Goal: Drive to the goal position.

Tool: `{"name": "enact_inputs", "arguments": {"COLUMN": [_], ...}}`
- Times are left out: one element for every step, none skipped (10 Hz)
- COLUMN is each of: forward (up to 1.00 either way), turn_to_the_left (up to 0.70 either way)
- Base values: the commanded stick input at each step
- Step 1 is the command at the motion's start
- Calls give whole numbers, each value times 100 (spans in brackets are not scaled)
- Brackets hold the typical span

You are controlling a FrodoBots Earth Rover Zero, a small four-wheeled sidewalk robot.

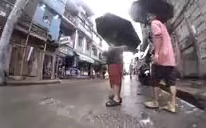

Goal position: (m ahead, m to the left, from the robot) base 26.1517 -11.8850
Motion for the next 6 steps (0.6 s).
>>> {"name": "enact_inputs", "arguments": {"forward": [99,99,99,99,99,95], "turn_to_the_left": [0,0,0,0,0,0]}}
